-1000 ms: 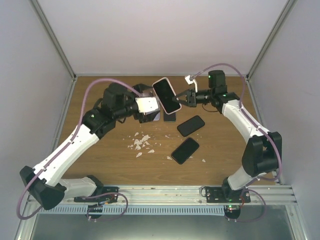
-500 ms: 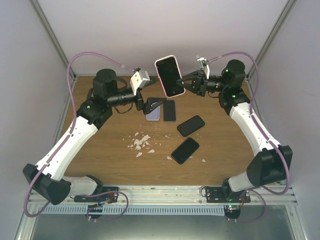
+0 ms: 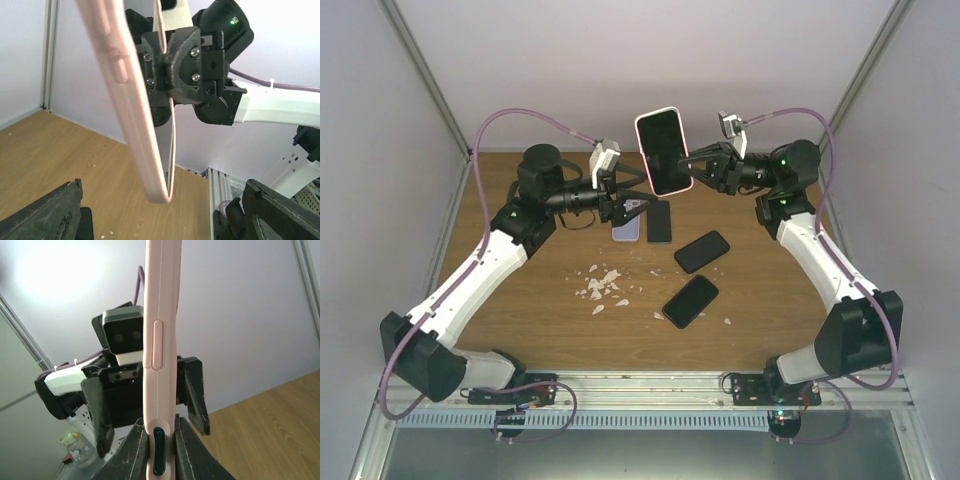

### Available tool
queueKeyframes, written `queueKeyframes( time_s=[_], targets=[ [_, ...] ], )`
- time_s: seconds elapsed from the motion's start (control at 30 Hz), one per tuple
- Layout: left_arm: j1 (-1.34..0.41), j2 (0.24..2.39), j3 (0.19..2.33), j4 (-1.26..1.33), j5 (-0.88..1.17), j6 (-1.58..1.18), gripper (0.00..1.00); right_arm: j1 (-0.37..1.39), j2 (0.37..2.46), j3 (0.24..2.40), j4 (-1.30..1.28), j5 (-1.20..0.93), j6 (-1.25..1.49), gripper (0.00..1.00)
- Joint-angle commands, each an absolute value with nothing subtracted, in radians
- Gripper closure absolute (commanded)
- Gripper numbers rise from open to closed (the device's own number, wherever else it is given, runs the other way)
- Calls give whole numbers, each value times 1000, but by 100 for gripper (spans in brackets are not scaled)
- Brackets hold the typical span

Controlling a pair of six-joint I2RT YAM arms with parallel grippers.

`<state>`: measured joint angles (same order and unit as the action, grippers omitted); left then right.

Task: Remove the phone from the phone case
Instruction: Remove the phone case from the phone.

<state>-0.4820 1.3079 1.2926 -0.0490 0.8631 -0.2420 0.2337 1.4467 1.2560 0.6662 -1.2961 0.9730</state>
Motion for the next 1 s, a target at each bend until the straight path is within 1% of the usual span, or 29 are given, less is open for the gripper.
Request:
queueKeyframes(
  time_s=[0.0,0.23,0.4,0.63,0.97],
  targets=[
    [-476,1342,1281,110,917,-385,15,226,1418,1215,911,-1235,1149,100],
    [-477,1384,1287,239,949,-516,23,230,1408,1131,1023,-1183,1246,99],
    [-498,1419,1313,273,923,-547,32,235,1408,1113,1000,-1167,1221,100],
    [-539,1473,1338,314,911,-601,40,234,1412,1091,1016,-1137,1233,99],
    [-539,1461,1328,351,941,-619,76,234,1401,1055,1051,-1131,1252,99]
  ],
)
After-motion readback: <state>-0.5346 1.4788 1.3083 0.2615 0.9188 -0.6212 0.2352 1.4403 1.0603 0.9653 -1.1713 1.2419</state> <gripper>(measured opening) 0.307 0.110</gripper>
